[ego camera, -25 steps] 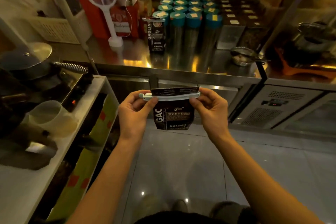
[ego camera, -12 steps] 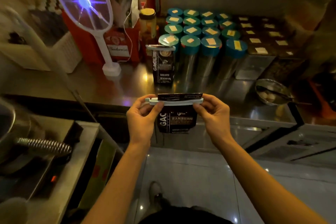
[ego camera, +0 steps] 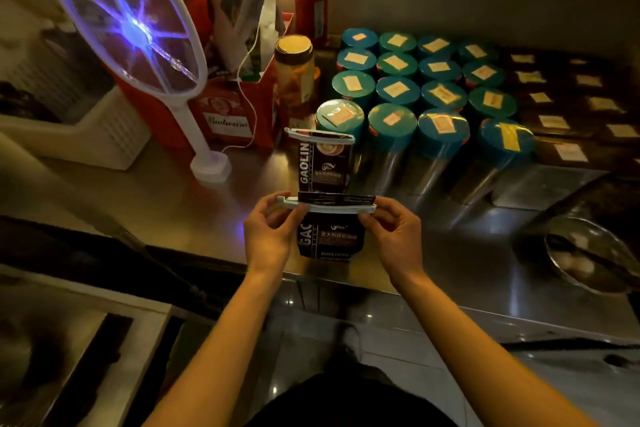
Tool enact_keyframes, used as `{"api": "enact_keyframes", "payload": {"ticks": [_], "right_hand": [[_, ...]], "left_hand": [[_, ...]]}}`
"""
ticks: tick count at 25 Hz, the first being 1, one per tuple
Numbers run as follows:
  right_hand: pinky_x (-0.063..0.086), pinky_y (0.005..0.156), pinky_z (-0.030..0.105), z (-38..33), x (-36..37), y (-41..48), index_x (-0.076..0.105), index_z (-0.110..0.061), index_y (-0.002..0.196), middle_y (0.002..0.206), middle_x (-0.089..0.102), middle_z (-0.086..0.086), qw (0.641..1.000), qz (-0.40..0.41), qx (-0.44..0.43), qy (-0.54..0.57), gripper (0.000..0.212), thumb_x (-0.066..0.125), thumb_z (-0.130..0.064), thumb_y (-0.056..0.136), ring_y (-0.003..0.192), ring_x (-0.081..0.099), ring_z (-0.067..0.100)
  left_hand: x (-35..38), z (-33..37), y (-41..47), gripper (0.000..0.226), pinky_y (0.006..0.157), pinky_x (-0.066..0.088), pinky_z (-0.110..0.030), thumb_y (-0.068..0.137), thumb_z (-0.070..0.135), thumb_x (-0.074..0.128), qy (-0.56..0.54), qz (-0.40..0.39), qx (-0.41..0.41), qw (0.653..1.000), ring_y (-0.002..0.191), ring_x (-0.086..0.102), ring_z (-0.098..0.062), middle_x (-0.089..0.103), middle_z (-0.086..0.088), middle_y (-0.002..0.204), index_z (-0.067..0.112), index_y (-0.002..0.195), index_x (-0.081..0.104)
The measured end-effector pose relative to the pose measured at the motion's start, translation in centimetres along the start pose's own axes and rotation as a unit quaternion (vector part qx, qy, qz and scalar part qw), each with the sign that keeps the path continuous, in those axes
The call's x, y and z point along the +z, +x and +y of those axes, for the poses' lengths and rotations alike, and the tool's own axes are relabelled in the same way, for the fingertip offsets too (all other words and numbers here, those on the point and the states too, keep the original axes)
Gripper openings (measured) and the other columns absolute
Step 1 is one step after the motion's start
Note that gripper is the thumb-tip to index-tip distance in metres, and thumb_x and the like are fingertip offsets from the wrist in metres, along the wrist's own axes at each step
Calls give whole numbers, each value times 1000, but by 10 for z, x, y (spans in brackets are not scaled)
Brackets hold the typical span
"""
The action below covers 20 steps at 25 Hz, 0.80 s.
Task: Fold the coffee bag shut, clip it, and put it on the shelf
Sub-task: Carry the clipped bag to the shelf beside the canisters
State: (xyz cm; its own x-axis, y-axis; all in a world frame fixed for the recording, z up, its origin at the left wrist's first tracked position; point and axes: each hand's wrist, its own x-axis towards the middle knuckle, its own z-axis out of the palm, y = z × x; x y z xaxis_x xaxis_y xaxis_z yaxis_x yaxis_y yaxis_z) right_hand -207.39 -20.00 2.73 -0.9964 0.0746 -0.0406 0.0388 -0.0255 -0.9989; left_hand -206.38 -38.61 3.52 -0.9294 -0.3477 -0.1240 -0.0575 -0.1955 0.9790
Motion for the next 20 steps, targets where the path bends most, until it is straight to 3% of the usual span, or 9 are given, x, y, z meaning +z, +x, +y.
{"api": "enact_keyframes", "payload": {"ticks": [5,9,13,17,20], "right_hand": [[59,78,23,19,0,40,65,-9,110,102,75,3,999,-22,31,0,24,66,-4,87,95,72,11],[59,81,25,37,1,78,64,-26,99,96,73,-4,997,-20,63,-33,25,67,-5,86,90,71,6],[58,86,30,54,11,96,62,-23,102,99,72,-1,993,-33,81,-81,22,67,-7,88,92,68,5],[55,86,26,68,15,106,63,-22,109,105,70,-5,989,-24,88,-113,25,69,-13,87,98,66,4],[54,89,27,81,21,103,59,-24,113,111,68,-2,980,-31,118,-158,34,74,-18,83,103,65,9]], "left_hand": [[11,-14,32,29,71,58,-23,81,6,73,10,11,-15,1000,87,74,-16,75,-10,93,10,107,62],[22,-32,63,30,68,56,-19,82,7,73,56,31,-36,997,87,74,-14,75,-8,91,12,109,62],[16,-50,85,35,68,55,-17,81,18,75,91,44,-72,992,93,73,-13,75,-3,96,18,113,60],[10,-62,103,52,75,52,-16,78,19,78,144,7,-83,986,96,66,-6,69,3,109,20,123,54],[3,-86,105,64,77,49,-14,74,23,82,191,-80,-160,965,107,62,-9,62,11,114,22,129,50]]}}
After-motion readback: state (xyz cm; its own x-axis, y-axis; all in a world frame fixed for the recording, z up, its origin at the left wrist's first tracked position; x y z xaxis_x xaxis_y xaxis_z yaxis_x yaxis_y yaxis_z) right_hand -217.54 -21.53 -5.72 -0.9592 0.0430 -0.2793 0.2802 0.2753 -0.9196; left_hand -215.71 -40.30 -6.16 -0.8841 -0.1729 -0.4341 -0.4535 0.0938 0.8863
